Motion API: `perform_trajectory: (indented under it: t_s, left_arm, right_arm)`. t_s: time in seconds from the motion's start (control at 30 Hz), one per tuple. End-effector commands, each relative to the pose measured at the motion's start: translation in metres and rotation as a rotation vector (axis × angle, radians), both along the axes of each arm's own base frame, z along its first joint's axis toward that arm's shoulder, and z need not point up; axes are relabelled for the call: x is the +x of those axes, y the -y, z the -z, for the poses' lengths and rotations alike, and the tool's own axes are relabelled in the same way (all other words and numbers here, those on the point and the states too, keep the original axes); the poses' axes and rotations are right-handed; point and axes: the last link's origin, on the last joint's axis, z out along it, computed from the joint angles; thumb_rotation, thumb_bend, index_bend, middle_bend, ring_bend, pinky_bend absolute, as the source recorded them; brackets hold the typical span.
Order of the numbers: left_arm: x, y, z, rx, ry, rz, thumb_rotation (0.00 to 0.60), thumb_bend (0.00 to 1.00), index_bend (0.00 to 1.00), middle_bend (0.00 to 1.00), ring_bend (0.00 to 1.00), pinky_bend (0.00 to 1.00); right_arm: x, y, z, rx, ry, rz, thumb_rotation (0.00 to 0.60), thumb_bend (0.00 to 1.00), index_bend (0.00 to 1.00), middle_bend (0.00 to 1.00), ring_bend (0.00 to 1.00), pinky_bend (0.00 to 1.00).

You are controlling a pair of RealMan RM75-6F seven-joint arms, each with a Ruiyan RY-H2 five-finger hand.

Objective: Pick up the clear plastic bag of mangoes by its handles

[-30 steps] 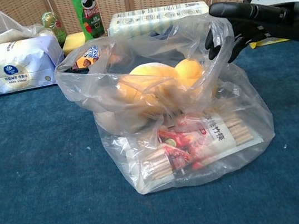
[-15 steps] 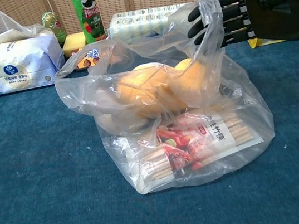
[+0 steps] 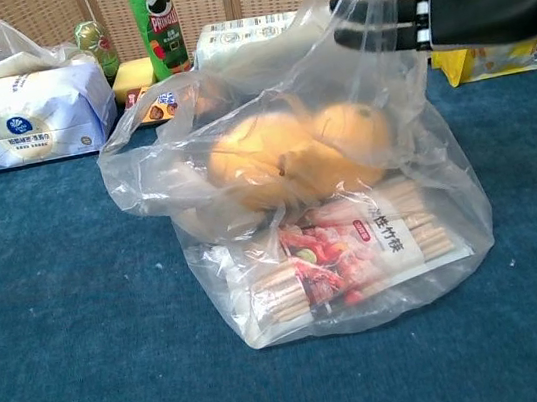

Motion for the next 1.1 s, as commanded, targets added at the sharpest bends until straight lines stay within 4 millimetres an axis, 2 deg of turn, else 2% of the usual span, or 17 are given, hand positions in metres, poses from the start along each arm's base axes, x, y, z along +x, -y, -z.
perform_trajectory:
  t_s: [0.03, 0.17, 0.33, 0.47, 0.57, 0.7, 0.83, 1.1]
  left_arm:
    - [0.0, 0.0, 0.0, -0.001, 0.0, -0.002, 0.568, 0.19, 0.23, 0.32, 0.25, 0.27]
    - [-0.001, 0.0, 0.0, -0.002, 0.0, -0.004, 0.566, 0.19, 0.23, 0.32, 0.25, 0.27]
    - [0.0, 0.0, 0.001, -0.006, 0.002, -0.005, 0.565, 0.19, 0.23, 0.32, 0.25, 0.27]
    - [0.001, 0.0, 0.002, -0.008, 0.002, -0.003, 0.572, 0.19, 0.23, 0.32, 0.25, 0.27]
    - [0.002, 0.0, 0.002, -0.006, 0.002, -0.002, 0.573, 0.19, 0.23, 0.32, 0.25, 0.27]
    - [0.002, 0.0, 0.003, -0.011, 0.004, -0.003, 0.569, 0.19, 0.23, 0.32, 0.25, 0.27]
    - [0.002, 0.001, 0.005, -0.018, 0.005, -0.005, 0.563, 0.19, 0.23, 0.32, 0.25, 0.27]
    - [-0.002, 0.004, 0.004, -0.02, 0.007, -0.018, 0.567, 0.19, 0.23, 0.32, 0.25, 0.27]
  right_arm:
    - [0.002, 0.004, -0.015, 0.042, 0.126, 0.06, 0.162, 0.08, 0.4, 0.5, 0.54, 0.48]
    - [-0.002, 0.007, -0.026, 0.038, 0.208, 0.108, 0.214, 0.08, 0.43, 0.54, 0.59, 0.53]
    - [-0.007, 0.008, -0.034, 0.026, 0.268, 0.137, 0.226, 0.08, 0.49, 0.59, 0.63, 0.55]
    - [-0.011, 0.007, -0.039, 0.028, 0.303, 0.146, 0.231, 0.08, 0.5, 0.63, 0.69, 0.61]
    - [-0.015, 0.006, -0.041, 0.025, 0.309, 0.141, 0.237, 0.08, 0.5, 0.64, 0.7, 0.63]
    - [-0.018, 0.008, -0.036, 0.026, 0.288, 0.131, 0.236, 0.11, 0.49, 0.62, 0.65, 0.55]
    - [-0.015, 0.012, -0.028, 0.031, 0.288, 0.125, 0.237, 0.14, 0.46, 0.54, 0.54, 0.44]
    - [0.0, 0.016, -0.031, 0.018, 0.371, 0.09, 0.239, 0.16, 0.43, 0.49, 0.51, 0.47]
